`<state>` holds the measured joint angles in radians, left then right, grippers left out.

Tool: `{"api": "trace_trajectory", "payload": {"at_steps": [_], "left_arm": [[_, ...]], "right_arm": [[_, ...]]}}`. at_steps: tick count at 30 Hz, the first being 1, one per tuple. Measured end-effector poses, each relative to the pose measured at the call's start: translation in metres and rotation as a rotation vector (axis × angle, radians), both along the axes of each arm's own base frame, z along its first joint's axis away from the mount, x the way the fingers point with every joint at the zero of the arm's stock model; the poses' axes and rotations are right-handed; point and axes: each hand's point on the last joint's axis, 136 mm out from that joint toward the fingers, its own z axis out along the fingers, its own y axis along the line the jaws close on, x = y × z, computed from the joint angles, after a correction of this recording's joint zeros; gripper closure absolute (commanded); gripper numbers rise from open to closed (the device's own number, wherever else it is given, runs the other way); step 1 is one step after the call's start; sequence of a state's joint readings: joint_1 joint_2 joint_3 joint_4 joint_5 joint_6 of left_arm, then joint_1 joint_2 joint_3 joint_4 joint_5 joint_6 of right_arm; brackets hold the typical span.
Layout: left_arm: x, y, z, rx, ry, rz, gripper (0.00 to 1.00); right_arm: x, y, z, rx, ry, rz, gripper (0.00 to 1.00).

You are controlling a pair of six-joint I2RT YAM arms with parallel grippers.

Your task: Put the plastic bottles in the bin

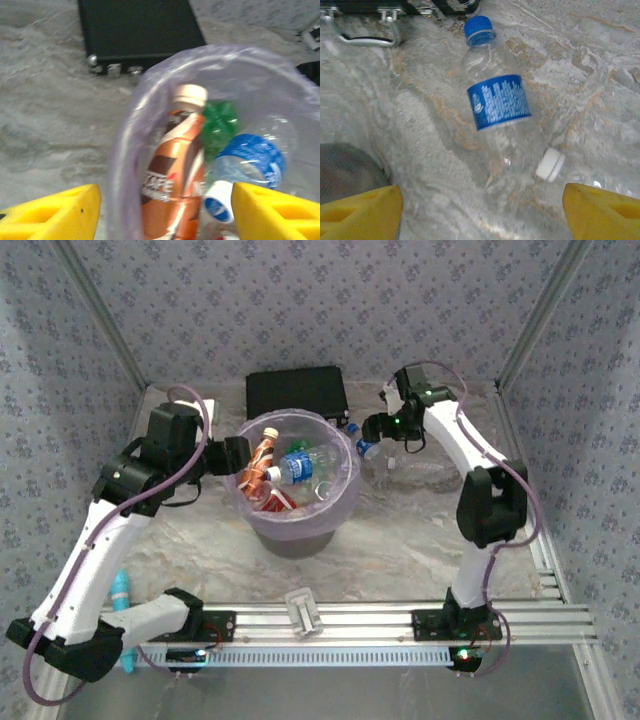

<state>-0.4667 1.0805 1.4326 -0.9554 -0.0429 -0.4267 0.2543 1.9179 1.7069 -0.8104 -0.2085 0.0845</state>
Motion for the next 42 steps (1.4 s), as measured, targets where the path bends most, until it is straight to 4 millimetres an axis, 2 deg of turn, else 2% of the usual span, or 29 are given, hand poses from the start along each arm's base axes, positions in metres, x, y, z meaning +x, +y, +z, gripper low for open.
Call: {"api": "trace_trajectory", "payload": {"at_steps": [3,8,12,16,19,26,28,33,36,39,42], "left_arm": [[-0.001,0.011,-0.024,0.029,0.061,0.043,0.31],[-0.004,0.018,-0.051,0.055,0.126,0.072,0.31],[-0.009,0.02,-0.063,0.056,0.152,0.081,0.32],[-0.012,0.022,-0.066,0.045,0.154,0.095,0.33],[-0.011,0.022,-0.068,0.038,0.155,0.102,0.34],[-0.008,0.019,-0.067,0.018,0.149,0.101,0.36],[-0.008,0.019,-0.068,0.016,0.15,0.103,0.36],[-0.008,0.018,-0.067,0.01,0.152,0.1,0.36],[-0.007,0.016,-0.066,0.003,0.148,0.095,0.36],[-0.004,0.014,-0.067,0.0,0.148,0.092,0.36],[-0.001,0.011,-0.07,0.0,0.157,0.088,0.36]], "right_arm": [[0.014,0.005,-0.021,-0.019,0.031,0.002,0.16],[0.033,0.013,-0.052,-0.048,0.068,0.005,0.18],[0.039,0.019,-0.074,-0.069,0.098,0.011,0.2],[0.036,0.024,-0.095,-0.085,0.136,0.019,0.23],[0.035,0.026,-0.101,-0.087,0.149,0.014,0.29],[0.038,0.026,-0.101,-0.082,0.143,-0.001,0.44],[0.038,0.026,-0.101,-0.082,0.143,0.0,0.46],[0.036,0.025,-0.094,-0.073,0.141,0.0,0.46],[0.034,0.022,-0.074,-0.059,0.122,0.001,0.47],[0.031,0.015,-0.034,-0.031,0.064,0.0,0.48],[0.025,0.004,0.016,-0.003,-0.02,-0.008,0.48]]}}
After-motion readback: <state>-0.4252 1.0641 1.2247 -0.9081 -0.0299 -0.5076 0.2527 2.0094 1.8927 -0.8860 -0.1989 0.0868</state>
